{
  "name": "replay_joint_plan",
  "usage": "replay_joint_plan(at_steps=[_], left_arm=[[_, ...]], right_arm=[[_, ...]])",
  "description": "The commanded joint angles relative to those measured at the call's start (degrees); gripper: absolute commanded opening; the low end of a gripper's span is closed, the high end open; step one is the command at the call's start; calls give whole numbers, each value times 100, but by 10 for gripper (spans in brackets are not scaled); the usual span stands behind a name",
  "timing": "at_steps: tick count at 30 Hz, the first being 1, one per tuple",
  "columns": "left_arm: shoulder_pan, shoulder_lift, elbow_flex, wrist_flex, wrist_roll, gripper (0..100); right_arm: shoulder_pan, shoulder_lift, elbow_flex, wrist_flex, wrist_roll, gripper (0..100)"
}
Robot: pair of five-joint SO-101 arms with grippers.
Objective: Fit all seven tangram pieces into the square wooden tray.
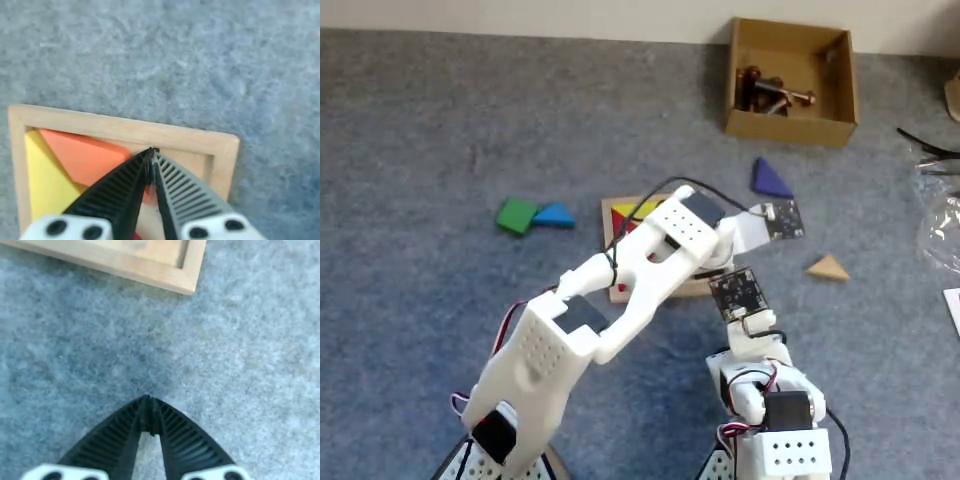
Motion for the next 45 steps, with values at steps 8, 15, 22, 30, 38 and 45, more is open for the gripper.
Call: replay_joint_plan(at_steps=[8,15,22,30,38,45], left_arm=[[-444,-92,-198,-835,-44,5],[-444,-84,-180,-1248,-35,5],[-444,-75,-171,-1442,-26,5],[-505,409,-224,-1996,-18,5],[-497,101,-189,-2022,26,5],[-505,-541,-171,-1723,589,5]], right_arm=[[-40,-75,681,-171,-9,5],[-40,-75,681,-171,-9,5],[-40,-75,681,-171,-9,5],[-40,-75,681,-171,-9,5],[-40,-75,681,-171,-9,5],[-40,-75,681,-171,-9,5]])
